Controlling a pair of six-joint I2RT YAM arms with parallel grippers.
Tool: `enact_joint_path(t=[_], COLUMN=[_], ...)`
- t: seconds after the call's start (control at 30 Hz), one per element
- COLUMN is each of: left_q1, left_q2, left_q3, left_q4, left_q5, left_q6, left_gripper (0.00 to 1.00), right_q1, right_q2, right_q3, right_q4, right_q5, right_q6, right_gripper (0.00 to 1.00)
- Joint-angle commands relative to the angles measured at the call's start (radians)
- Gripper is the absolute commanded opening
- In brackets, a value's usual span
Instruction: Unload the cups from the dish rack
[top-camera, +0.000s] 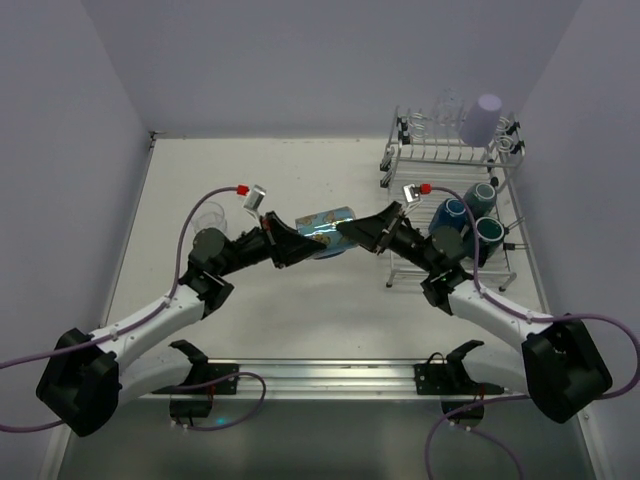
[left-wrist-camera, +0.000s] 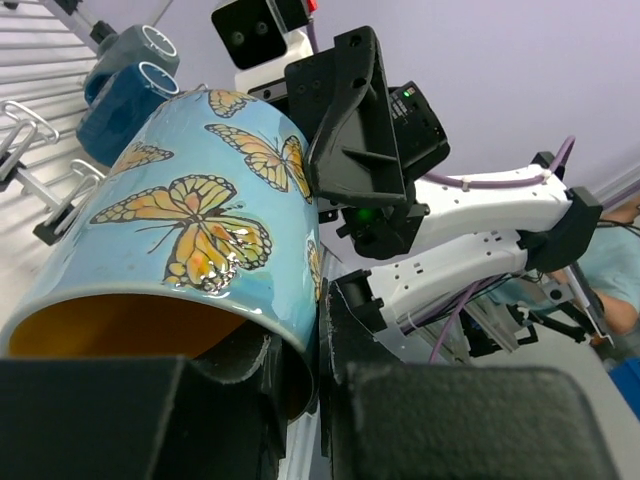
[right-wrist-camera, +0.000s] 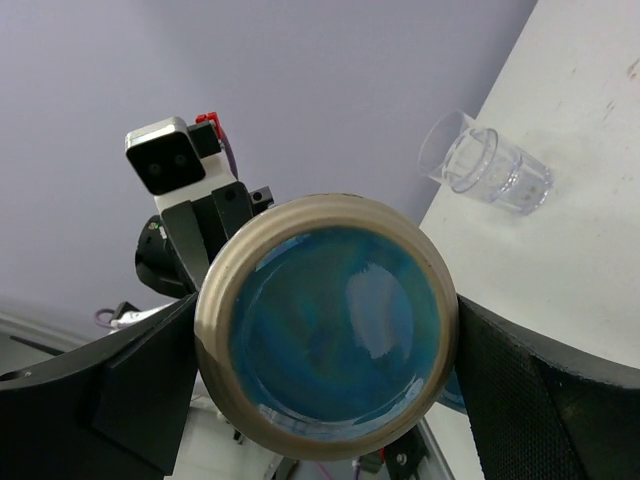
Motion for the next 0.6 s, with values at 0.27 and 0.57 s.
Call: enact_joint_path(t=[0.27,0.57], left_q1=[-0.016,-0.016], left_q2=[-0.33,-0.359], left_q3=[-0.014,0.189], left_q4=[-0.248,-0.76], left_q5=[-0.089,-0.334], left_q6=[0.233,0.465], left_gripper=[0.0,0.0], right_q1=[-0.008,-0.033], right_q2=[0.042,0.051], right_q3=[0.013,-0.012], right_q4=[0.197,0.194], right_q5=[-0.037,-0.034], right_q6=[0.064,0.08], right_gripper=[0.99,0.99])
